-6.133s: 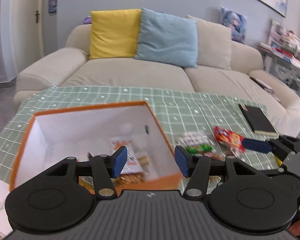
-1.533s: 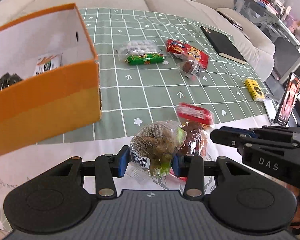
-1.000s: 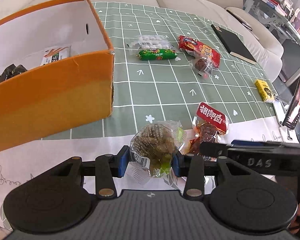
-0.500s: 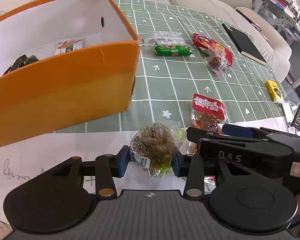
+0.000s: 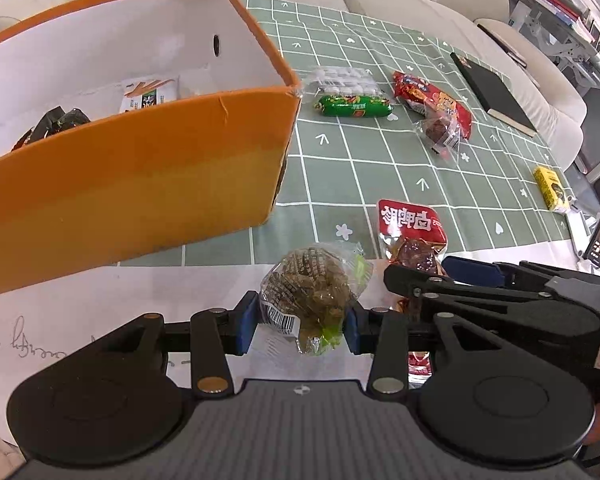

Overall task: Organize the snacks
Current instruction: 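Lift both held packets and carry them toward the orange box, then lower both packets into the orange box and open both grippers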

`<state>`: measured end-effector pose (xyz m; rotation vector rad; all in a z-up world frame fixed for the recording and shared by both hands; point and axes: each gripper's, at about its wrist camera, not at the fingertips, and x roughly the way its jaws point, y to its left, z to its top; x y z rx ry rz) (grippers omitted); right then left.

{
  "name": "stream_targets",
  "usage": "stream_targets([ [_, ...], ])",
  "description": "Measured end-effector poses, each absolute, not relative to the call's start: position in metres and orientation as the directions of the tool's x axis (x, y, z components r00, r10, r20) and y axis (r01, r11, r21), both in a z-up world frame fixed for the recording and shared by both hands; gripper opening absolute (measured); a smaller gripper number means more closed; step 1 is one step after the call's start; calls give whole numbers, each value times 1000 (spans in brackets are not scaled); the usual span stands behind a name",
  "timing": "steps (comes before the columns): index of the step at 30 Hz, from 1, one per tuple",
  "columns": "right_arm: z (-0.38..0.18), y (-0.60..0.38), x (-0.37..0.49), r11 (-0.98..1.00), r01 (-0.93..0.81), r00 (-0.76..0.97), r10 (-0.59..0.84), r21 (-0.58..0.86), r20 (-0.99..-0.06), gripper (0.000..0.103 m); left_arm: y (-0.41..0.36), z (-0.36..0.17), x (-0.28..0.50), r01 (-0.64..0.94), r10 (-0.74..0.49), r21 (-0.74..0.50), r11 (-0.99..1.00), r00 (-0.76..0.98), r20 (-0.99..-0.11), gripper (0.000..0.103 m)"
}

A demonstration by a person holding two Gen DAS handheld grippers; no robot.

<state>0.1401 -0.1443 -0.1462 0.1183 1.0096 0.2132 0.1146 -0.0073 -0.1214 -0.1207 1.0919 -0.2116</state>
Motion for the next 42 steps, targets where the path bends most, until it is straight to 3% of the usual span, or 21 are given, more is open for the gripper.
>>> stream_targets([
  [17,-71,-160,116,946,-136,637,310,294,-705,56,-3,-58,91,133,-279,-249,959,579,-766,48],
  [28,-30,-143,115,924,-213,676,374,317,-635,56,28,-19,89,50,-215,-247,968,675,-705,48],
  [42,9,-84,154,879,-371,672,476,298,-567,56,77,1,109,-41,-130,-225,974,710,-692,48],
])
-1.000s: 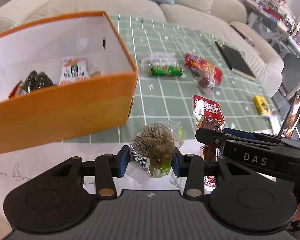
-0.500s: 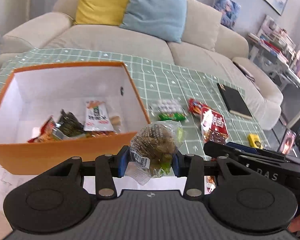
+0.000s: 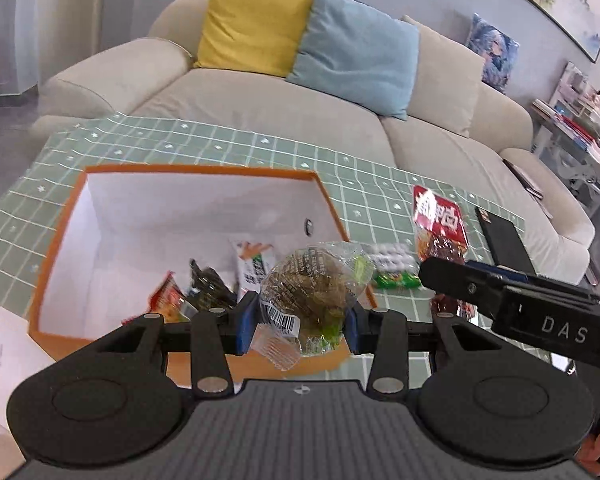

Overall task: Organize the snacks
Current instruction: 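Lower both packets into the orange box and open both grippers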

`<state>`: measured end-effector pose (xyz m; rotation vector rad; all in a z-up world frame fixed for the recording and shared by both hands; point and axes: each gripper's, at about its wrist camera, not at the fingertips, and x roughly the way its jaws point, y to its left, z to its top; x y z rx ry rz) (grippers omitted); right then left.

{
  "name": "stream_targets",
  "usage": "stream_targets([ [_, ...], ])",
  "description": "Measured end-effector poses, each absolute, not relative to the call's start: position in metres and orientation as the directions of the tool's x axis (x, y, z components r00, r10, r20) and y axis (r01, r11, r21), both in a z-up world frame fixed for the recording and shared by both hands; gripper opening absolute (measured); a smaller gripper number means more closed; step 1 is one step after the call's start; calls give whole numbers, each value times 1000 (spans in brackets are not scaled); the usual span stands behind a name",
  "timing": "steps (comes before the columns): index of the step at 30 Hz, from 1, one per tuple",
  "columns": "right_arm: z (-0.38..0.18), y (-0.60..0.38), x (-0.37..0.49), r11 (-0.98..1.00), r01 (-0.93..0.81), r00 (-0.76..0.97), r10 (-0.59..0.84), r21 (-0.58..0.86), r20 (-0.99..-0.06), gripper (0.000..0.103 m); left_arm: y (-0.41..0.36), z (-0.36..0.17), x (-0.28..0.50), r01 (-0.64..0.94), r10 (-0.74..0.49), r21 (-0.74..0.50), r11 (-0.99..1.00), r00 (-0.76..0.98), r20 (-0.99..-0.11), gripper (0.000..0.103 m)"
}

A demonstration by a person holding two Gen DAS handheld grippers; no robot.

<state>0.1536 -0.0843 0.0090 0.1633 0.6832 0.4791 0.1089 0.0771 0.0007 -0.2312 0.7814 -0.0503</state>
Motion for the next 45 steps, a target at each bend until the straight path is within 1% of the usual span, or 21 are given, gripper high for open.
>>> stream_targets([
  [6,14,-50,182,866,-426,659,496,262,-566,56,100,5,127,-75,-85,-196,978,713,-696,48],
  [14,0,-2,227,859,-472,617,483,199,-621,56,135,-5,163,-115,-50,-175,978,687,-725,48],
  [25,-40,53,276,859,-508,572,397,70,-718,56,163,-48,203,-150,18,-87,985,586,-810,48],
  [35,-71,82,299,849,-528,556,324,-25,-765,57,172,-81,226,-142,34,-47,989,515,-857,48],
  [41,-83,88,301,836,-543,555,283,-83,-782,57,175,-92,235,-169,65,-15,986,459,-886,48],
  [45,-87,89,305,837,-537,552,261,-99,-792,58,174,-95,237,-171,114,42,984,439,-891,49],
])
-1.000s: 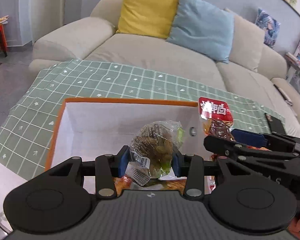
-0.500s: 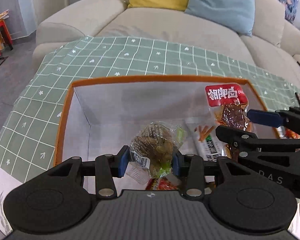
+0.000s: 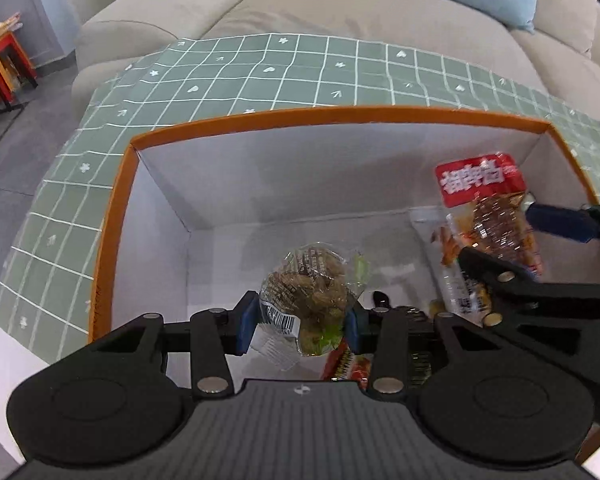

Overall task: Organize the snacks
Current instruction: 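Lower both packets into the orange box and open both grippers, then withdraw both open grippers from the box back toward the snacks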

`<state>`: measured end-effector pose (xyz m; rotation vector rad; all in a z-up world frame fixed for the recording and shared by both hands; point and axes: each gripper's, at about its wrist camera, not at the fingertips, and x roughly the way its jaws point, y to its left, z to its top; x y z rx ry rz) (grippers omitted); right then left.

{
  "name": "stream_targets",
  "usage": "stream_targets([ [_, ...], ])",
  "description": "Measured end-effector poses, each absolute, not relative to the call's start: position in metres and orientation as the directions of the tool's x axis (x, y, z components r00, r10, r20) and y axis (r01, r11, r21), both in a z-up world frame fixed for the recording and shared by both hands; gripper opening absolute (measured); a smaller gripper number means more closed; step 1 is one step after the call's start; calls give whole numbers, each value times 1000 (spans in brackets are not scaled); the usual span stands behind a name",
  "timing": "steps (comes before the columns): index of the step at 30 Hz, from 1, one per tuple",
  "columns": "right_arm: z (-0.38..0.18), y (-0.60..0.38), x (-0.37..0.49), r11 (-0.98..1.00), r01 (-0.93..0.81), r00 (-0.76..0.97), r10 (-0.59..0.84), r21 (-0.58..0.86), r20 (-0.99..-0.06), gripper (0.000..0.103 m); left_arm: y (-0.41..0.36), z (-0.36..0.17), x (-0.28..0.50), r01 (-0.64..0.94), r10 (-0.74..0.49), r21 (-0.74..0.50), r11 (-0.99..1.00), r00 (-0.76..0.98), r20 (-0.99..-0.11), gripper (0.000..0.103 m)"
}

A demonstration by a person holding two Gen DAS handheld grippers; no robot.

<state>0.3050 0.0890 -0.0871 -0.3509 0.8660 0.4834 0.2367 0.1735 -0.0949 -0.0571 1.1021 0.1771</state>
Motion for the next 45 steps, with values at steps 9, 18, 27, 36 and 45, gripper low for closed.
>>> stream_targets([
  [9,-87,88,307,849,-519,543,235,-102,-806,58,173,-99,236,-185,157,85,979,423,-892,49],
  [18,-77,82,292,841,-533,564,270,-93,-780,70,172,-94,232,-188,188,115,975,438,-879,53],
  [27,-64,71,281,845,-529,584,300,-73,-755,89,168,-66,219,-196,188,97,976,527,-829,67],
  [36,-46,45,263,875,-485,623,346,0,-701,99,157,-33,194,-197,160,38,980,652,-741,68],
  [45,-34,-5,231,927,-373,717,323,52,-617,99,133,-18,163,-180,98,-53,982,737,-669,61],
])
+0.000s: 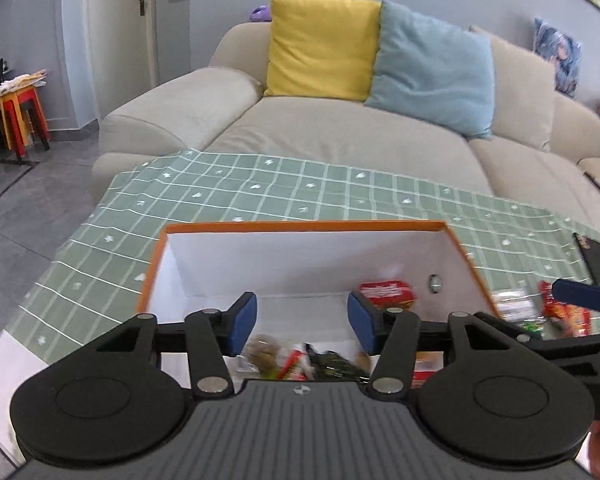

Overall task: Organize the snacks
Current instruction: 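Withdraw both open grippers from the box back toward the snacks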

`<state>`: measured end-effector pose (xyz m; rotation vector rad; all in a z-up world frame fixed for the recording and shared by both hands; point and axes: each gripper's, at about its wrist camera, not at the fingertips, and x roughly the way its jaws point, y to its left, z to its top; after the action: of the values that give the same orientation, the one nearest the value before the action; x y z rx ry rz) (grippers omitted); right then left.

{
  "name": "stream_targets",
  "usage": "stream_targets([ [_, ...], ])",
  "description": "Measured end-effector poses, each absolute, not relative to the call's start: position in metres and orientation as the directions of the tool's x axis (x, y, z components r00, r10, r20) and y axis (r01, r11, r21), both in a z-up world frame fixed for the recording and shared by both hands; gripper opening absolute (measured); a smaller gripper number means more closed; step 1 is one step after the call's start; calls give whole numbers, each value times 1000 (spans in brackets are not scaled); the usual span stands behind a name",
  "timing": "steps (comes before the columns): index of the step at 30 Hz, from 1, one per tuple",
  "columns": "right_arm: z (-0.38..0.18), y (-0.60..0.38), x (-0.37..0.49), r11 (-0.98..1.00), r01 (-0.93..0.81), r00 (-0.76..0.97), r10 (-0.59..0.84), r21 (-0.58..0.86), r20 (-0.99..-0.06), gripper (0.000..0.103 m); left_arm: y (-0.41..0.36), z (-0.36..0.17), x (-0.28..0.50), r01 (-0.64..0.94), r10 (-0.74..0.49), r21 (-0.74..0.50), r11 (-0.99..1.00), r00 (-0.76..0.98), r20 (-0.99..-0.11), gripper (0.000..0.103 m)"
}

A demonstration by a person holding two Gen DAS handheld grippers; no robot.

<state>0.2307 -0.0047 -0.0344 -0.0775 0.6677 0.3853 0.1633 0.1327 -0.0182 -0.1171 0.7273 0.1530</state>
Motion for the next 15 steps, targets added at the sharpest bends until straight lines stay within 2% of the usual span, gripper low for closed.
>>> stream_targets([
  [4,-34,-32,214,952,-296,765,283,74,-579,99,110,-16,152,-142,88,-32,989,755,-649,60],
  [11,-47,-75,189,980,-198,782,158,1,-602,99,66,-13,137,-54,21,-36,998,791,-612,57],
  [13,-51,-93,181,988,-151,791,125,6,-599,99,50,-12,136,-22,9,-14,1000,801,-599,58],
  [15,-55,-109,175,993,-114,796,103,19,-596,99,36,-12,135,2,3,8,1000,809,-587,62],
])
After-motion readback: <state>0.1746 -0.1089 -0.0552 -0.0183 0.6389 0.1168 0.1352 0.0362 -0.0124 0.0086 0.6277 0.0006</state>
